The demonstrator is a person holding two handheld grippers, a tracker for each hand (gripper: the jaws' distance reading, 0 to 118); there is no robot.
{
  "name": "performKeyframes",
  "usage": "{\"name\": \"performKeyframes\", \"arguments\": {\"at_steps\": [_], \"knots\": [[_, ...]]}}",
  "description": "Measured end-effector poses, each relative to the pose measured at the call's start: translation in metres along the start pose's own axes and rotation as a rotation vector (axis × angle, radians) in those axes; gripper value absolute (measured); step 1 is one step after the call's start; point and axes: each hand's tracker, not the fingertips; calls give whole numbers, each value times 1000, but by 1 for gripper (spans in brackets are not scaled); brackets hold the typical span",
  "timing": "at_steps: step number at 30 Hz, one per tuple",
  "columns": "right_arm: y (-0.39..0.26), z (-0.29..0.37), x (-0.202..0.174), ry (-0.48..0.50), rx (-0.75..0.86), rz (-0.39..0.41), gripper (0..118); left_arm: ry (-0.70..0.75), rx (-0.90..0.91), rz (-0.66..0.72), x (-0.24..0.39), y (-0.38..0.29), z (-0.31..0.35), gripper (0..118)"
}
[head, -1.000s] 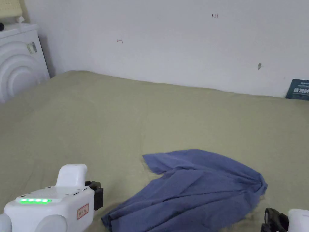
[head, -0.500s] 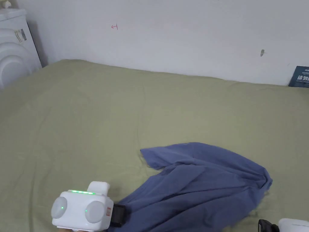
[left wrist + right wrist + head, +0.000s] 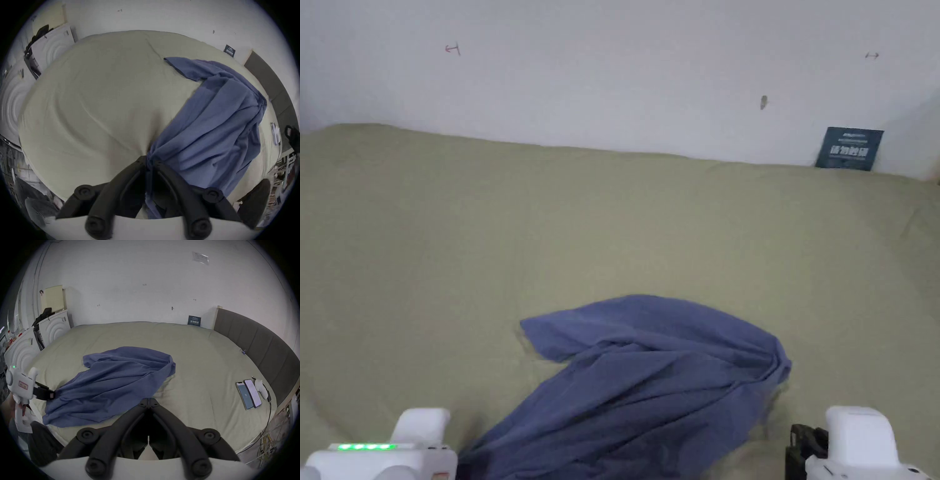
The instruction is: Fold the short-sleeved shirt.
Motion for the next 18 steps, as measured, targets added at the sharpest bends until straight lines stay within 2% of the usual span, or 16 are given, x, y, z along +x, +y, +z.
{"name": "performKeyframes", "arguments": {"at_steps": [2,8,9,10,12,13,14,15,16,17,18], "knots": [[12,-21,10,-15,-12,13,0,-10,1,2,-3,0,-1,6],[59,-96,40,-9,-74,-16,0,-40,-3,-10,-7,-1,-2,7],[67,-106,43,-22,-65,-20,9,-51,-3,2,-9,-1,-2,7],[75,-116,45,-24,-78,-15,34,-56,-5,5,-11,-1,-3,7],[88,-141,53,-11,-147,-16,118,-60,-8,7,-3,0,4,7],[92,-158,56,-19,-203,-16,113,-61,-9,6,-2,0,4,7],[100,-168,57,4,-161,3,109,-62,-10,3,-2,0,4,7],[104,-182,58,-10,-222,8,109,-63,-9,6,-1,0,3,7],[108,-196,60,-61,-273,63,108,-64,-9,11,-1,0,4,7],[109,-208,61,-68,-289,83,105,-66,-8,11,-1,0,3,7],[91,-208,56,-84,-288,91,93,-70,-8,16,-2,-1,2,7]]}}
